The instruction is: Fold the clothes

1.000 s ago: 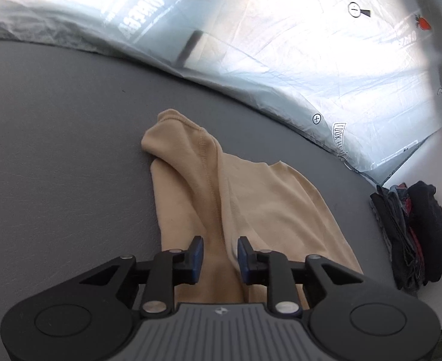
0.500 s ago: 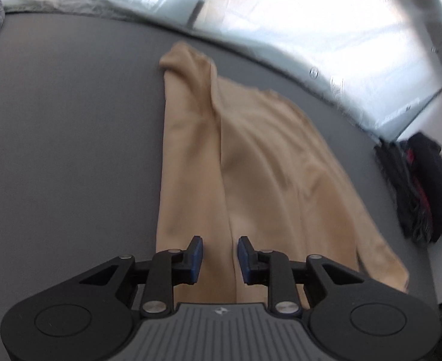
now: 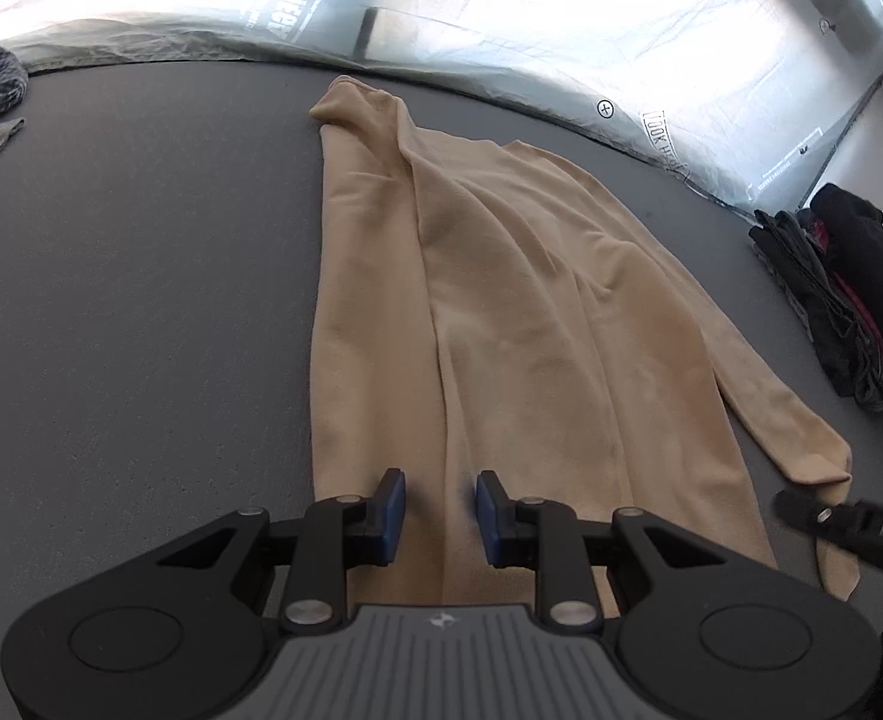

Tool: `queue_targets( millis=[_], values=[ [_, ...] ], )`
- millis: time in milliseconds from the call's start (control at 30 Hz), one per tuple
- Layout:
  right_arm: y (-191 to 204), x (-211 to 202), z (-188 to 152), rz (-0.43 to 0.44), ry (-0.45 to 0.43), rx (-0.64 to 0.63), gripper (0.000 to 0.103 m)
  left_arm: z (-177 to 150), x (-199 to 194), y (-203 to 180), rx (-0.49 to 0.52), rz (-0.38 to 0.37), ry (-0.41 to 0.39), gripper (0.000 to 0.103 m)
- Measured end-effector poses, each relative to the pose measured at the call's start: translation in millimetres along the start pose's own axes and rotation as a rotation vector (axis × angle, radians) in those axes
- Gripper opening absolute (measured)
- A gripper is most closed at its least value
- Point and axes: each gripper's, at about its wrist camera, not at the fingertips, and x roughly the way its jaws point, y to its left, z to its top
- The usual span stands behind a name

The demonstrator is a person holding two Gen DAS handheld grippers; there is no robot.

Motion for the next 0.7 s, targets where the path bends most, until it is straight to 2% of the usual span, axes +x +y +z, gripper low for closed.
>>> queue_targets(
  millis=[100, 233, 367, 500, 567, 700],
  values=[
    [-16, -11, 12, -0.078, -0.073, -0.028, 0.032, 0, 1, -5, 0.027, 0.021, 0.004, 0.030],
    [-31, -16, 20, -0.186, -0.131, -0.104, 0.045, 0, 2, -10, 0.031, 0.028, 0.011, 0.038],
    [-42, -7, 21, -0.289, -0.119, -0.197, 0.046, -1, 4, -17, 0.066, 0.027, 0.016, 0.051],
    [-51, 0, 17, -0.309, -0.078, -0.222, 0.048, -2, 7, -25, 0.083, 0.032, 0.018, 0.063],
    [-53, 4, 15, -0.312, -0.058, -0.235, 0.051, -2, 9, -28, 0.083, 0.022, 0.020, 0.073],
    [-57, 11, 13, -0.288, -0.022, -0.245, 0.060, 0, 11, -31, 0.049, 0.019, 0.023, 0.080]
  ],
)
